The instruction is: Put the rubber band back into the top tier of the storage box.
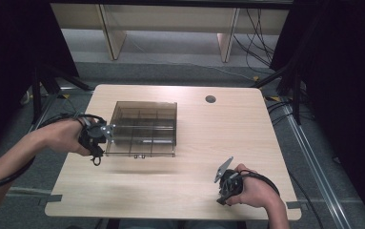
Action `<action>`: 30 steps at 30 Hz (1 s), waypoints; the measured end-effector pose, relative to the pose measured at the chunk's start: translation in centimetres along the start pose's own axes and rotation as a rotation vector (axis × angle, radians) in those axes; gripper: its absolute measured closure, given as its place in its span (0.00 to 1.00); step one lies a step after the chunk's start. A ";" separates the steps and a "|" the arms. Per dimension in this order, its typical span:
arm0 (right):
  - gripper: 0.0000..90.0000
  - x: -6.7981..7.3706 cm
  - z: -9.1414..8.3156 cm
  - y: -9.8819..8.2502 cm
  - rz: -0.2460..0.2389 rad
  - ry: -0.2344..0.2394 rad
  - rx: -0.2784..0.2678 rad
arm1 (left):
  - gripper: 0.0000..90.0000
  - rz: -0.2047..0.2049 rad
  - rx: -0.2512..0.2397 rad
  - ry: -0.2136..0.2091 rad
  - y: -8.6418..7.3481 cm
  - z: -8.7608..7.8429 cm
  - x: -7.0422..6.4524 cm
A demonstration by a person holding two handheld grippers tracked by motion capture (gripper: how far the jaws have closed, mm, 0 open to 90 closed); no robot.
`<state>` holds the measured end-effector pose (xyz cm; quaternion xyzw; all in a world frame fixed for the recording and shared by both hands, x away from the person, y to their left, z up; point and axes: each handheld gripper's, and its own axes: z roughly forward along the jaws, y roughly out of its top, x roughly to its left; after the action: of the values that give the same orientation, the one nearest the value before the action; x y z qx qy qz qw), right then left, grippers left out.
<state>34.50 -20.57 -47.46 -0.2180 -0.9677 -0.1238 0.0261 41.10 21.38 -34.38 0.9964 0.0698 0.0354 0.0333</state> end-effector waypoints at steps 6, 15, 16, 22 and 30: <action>0.68 -0.1 0.0 -0.1 -0.012 0.004 -0.001 | 0.95 0.000 0.015 -0.011 0.5 -0.2 0.4; 0.68 -0.2 0.2 -0.1 -0.024 0.012 -0.015 | 0.95 0.008 0.010 -0.007 0.8 -0.4 1.0; 0.68 -0.2 0.2 -0.1 -0.029 0.010 -0.012 | 0.95 0.007 0.008 -0.007 0.9 -0.5 1.0; 0.68 -0.3 0.2 -0.2 -0.026 0.011 -0.016 | 0.95 0.007 0.008 -0.009 1.0 -0.6 1.5; 0.68 -0.1 0.1 -0.2 0.008 0.019 -0.014 | 0.95 0.008 0.003 -0.006 1.6 -0.8 2.4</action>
<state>34.51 -20.82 -47.64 -0.2206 -0.9657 -0.1325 0.0344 43.60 20.21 -33.31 0.9968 0.0658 0.0322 0.0319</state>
